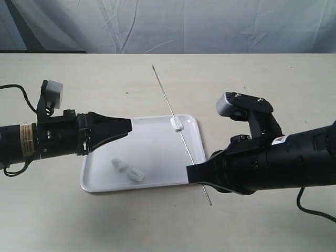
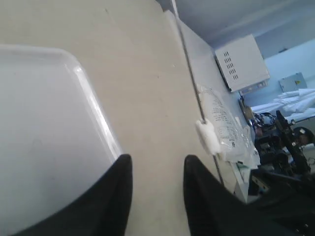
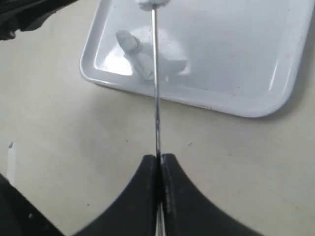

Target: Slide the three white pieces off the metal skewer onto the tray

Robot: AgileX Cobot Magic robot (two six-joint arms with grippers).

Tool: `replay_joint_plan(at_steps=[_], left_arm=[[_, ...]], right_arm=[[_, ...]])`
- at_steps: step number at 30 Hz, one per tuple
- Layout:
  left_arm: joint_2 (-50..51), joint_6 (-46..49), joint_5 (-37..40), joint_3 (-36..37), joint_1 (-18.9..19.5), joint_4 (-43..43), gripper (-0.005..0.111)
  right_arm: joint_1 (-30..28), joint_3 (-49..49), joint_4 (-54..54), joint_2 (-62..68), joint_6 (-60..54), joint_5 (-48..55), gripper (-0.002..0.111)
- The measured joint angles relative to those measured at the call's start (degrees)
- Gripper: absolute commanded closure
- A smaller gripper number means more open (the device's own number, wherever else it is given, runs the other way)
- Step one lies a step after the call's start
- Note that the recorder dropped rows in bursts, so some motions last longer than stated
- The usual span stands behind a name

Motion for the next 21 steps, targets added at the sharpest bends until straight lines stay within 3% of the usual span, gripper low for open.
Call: replay_joint_plan(at_steps=[14,21], left_arm=[[-0.31,-7.39,-0.1,0.0,0.0,4.35,0.072],[-0.31,-8.12,-0.1,0.0,0.0,3.95,0.072]], right_arm=[[0.0,-4.71,4.09,7.28,-3.17,0.38,0.109],[0.0,-5.85,14.37,8.02,-12.96,4.52,0.109]])
